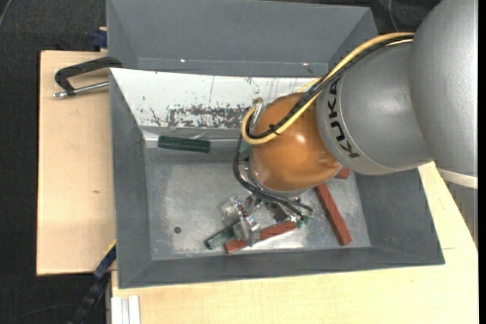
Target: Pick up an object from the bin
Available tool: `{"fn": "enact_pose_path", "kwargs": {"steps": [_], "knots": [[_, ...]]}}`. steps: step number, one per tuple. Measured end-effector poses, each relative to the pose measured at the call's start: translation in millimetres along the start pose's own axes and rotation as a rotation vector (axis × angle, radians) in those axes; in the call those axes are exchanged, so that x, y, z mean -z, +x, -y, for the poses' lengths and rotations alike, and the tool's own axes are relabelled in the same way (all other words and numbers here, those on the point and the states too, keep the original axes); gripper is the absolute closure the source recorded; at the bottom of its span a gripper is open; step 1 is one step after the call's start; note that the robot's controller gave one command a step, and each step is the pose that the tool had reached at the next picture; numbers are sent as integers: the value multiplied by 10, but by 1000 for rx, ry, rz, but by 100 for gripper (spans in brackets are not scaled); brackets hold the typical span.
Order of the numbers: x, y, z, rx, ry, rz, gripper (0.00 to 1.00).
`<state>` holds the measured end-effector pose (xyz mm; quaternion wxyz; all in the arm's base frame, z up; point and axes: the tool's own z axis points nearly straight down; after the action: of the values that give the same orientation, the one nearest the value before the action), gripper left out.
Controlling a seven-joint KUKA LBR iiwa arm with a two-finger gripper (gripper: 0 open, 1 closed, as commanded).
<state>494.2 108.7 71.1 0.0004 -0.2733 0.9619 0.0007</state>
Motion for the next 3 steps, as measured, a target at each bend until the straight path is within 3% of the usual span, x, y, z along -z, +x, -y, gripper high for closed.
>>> {"fn": "enact_pose_path", "kwargs": {"steps": [2, 3], "knots": [[153, -32, -2, -3, 1, 6, 100], [1127, -64, -1, -4, 5, 13, 100]]}}
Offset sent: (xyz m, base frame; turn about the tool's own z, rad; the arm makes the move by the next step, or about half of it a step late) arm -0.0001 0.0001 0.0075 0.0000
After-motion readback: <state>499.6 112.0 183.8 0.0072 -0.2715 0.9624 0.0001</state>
